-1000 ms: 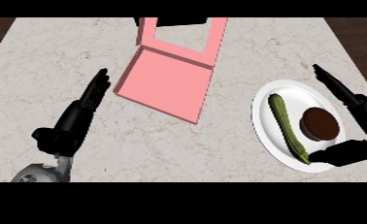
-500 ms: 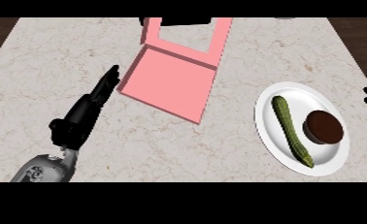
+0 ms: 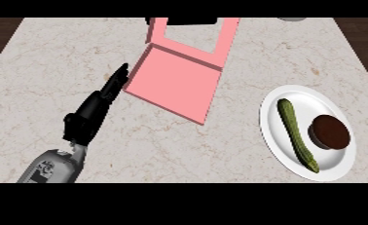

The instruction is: Pick the cupcake from the plate and place it in the cardboard box

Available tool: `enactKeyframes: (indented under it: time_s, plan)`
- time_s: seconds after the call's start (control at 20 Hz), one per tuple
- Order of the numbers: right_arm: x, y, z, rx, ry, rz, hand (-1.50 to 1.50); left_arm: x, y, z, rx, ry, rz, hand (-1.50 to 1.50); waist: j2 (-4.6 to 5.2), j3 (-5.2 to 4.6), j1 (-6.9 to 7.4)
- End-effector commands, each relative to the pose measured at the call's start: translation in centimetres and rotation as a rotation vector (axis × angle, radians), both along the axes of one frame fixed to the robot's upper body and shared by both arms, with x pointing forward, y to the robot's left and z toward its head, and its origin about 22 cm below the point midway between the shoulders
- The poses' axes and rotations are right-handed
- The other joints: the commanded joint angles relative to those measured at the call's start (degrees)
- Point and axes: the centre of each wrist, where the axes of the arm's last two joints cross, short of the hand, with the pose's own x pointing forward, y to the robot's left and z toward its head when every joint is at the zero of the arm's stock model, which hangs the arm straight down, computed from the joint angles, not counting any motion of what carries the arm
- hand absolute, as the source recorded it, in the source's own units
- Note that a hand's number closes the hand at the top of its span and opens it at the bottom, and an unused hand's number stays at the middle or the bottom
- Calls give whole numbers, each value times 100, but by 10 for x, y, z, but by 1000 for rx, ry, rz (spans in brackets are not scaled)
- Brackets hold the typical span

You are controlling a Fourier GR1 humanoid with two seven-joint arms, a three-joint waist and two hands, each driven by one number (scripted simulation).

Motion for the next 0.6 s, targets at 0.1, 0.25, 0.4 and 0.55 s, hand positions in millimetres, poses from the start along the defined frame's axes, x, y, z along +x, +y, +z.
enactKeyframes:
  time_s: [0.1,0.25,0.4,0.55]
  plan:
    - [2,22,-1,-4,73,-64,-150,7,-3,-20,4,-2,-40,0,32,3,133]
    - [8,27,-15,26,94,-79,-150,4,-14,-4,-7,-20,-38,0,28,6,169]
    - [25,24,-20,41,90,-73,-150,14,-14,6,6,-12,-31,0,33,8,187]
    - [31,44,-41,-16,97,-91,-150,8,-19,3,1,-17,-27,0,31,8,203]
